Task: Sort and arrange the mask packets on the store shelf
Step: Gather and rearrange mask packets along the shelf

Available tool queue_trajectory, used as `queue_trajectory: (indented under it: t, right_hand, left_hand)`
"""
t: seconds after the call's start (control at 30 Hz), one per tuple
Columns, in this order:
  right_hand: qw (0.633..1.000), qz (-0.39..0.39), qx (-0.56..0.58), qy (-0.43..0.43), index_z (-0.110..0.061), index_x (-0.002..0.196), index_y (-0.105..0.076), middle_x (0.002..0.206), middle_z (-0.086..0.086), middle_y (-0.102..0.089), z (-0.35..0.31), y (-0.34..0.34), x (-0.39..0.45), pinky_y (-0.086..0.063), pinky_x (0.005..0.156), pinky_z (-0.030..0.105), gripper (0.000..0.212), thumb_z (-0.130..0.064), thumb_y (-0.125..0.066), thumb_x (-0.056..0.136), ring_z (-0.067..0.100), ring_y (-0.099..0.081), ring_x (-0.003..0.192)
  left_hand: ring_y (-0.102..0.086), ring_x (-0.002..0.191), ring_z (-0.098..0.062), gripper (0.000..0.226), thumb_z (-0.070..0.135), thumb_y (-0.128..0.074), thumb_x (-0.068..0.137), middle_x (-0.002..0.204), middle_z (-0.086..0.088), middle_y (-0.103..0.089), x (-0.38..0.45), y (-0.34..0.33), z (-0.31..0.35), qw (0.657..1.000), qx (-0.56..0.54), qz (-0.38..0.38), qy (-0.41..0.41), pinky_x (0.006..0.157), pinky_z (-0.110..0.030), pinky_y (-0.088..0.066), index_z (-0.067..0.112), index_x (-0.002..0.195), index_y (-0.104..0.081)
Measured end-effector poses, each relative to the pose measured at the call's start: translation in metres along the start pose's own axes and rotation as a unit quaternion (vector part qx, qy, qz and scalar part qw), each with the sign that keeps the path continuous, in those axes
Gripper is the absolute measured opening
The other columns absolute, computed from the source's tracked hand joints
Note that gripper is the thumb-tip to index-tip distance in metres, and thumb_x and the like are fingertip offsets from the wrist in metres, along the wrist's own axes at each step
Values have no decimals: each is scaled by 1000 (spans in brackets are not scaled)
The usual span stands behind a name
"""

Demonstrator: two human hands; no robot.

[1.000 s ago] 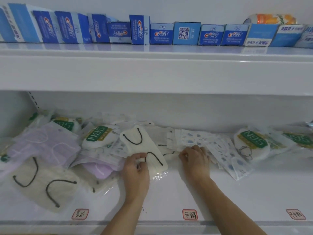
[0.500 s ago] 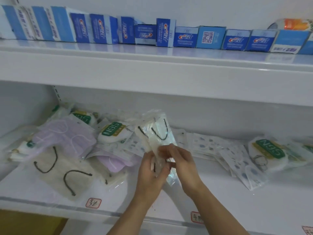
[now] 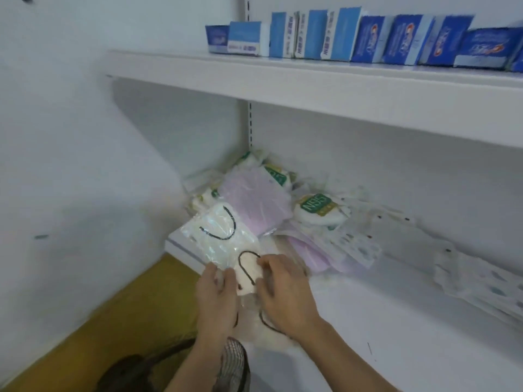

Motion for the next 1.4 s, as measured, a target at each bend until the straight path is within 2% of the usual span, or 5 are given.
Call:
queue_trajectory:
  t: [0.47,0.8,1.03,1.27,1.4]
  right_hand:
    - [988,-112,-29,104,-35,108,-57,101,-19,-51,5,-1,-8,-48,86,28,40,-58,-71,78,2,-52,94]
    - [986,58,145,-66,-29,89,-55,80,-9,-62,54,96,-32,-46,68,22,20,-24,-74,91,10,-57,74]
    - [868,348,164,-315,-19,73,-61,70,-10,-63,186,216,-68,-41,64,21,22,-27,-76,87,14,-59,69]
    - [905,222,98,-350,-32,130,-64,118,-13,-59,225,243,-64,-38,90,24,34,-41,-61,97,10,-57,113]
    - [877,279,252,-298,-34,123,-62,119,-7,-70,201,256,-110,-56,84,27,29,-39,-68,95,9,-69,104]
  left_hand:
    - [-32,56,-12,30,6,-58,96,63,-9,-35,5,2,6,999,-30,-18,13,51,-22,-31,-2,75,-39]
    - [-44,60,-13,15,1,-58,93,71,-22,-52,12,-28,56,995,-88,-35,-9,47,-15,-40,-11,85,-52]
    - [-52,62,-11,12,-2,-62,89,71,-7,-58,-15,-123,88,979,-96,-177,-17,55,-25,-49,6,83,-54]
    - [-68,72,1,33,-10,-69,85,84,8,-72,-62,-206,116,948,-121,-293,-38,63,-16,-54,16,104,-64]
    - [-71,78,-4,41,-9,-78,78,97,-4,-71,-95,-249,119,931,-133,-339,-38,65,-26,-60,19,104,-64]
Point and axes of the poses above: each hand's wrist, its own x-axis towards the middle knuckle, its own y-axis out of the back of the hand, z = x × y, the point moved 9 cm from there along x, towards the middle knuckle
